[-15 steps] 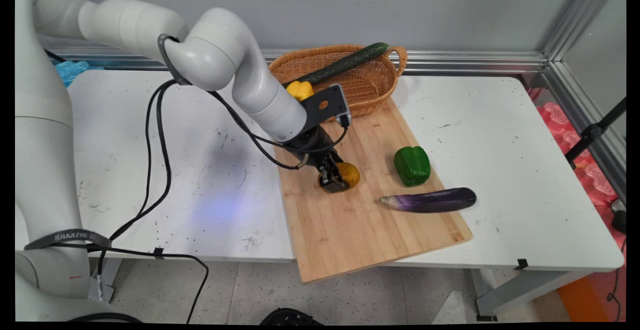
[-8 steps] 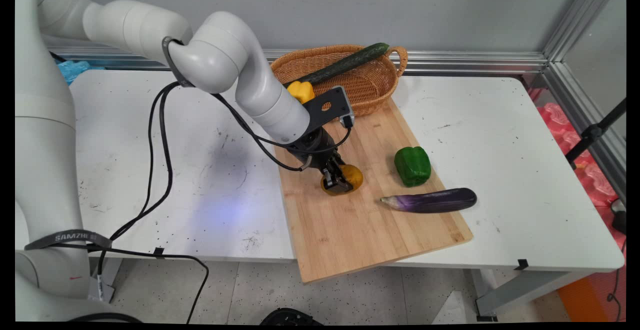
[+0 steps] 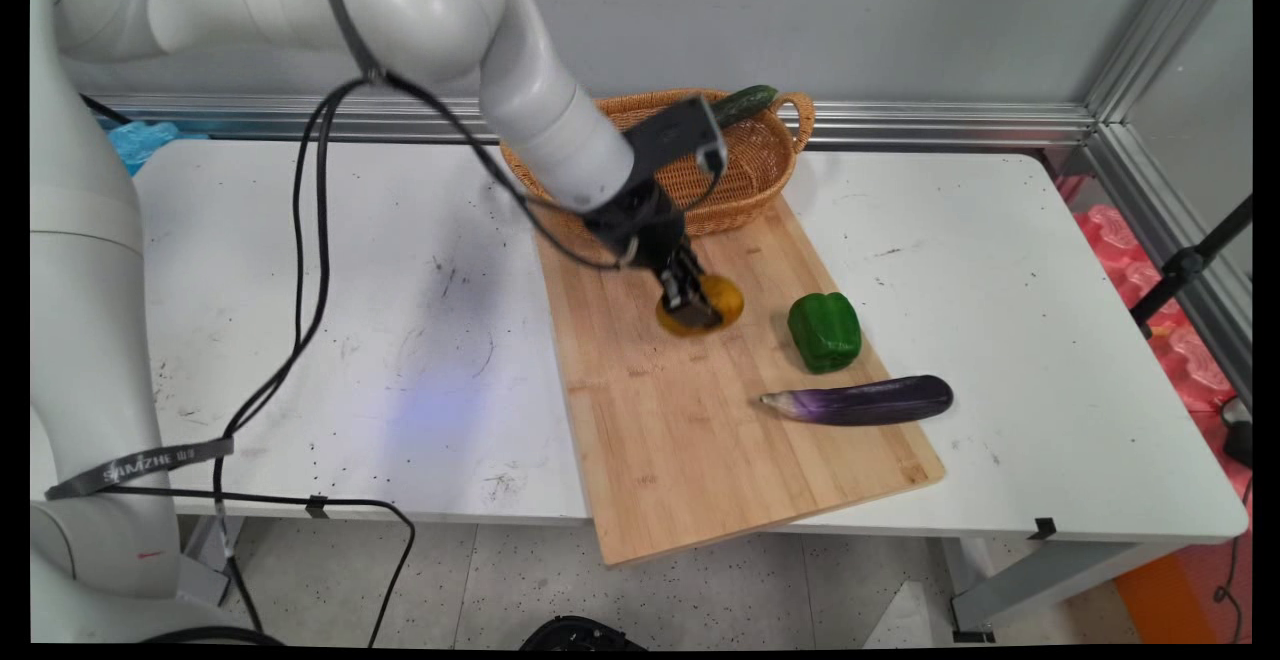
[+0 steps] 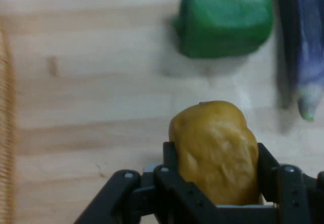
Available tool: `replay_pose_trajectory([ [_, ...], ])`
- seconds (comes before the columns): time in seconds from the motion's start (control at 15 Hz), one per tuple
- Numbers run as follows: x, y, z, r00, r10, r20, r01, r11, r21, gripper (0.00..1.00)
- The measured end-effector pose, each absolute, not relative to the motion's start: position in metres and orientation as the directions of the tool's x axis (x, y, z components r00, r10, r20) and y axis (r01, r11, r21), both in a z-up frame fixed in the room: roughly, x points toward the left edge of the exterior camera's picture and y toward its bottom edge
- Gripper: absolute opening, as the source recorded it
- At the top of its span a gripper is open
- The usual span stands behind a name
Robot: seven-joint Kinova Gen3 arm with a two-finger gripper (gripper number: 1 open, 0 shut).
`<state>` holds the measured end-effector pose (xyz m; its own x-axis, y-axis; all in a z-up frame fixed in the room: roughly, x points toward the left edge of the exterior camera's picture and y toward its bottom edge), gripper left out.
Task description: Place the picked object in the vegetable basket
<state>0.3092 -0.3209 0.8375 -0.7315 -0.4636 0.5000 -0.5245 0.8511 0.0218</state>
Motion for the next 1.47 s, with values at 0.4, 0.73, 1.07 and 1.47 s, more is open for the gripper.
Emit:
replay_pose_trajectory([
  [0.4,0.317,-0.370,0.883,-0.728,-0.437,0.529,-0.532,0.846,-0.033,0.00],
  [0.73,0.330,-0.404,0.902,-0.729,-0.419,0.541,-0.545,0.834,-0.088,0.00],
  [1.07,0.343,-0.432,0.905,-0.726,-0.408,0.553,-0.562,0.816,-0.137,0.00],
  [1.47,0.355,-0.462,0.891,-0.717,-0.405,0.568,-0.583,0.795,-0.168,0.00],
])
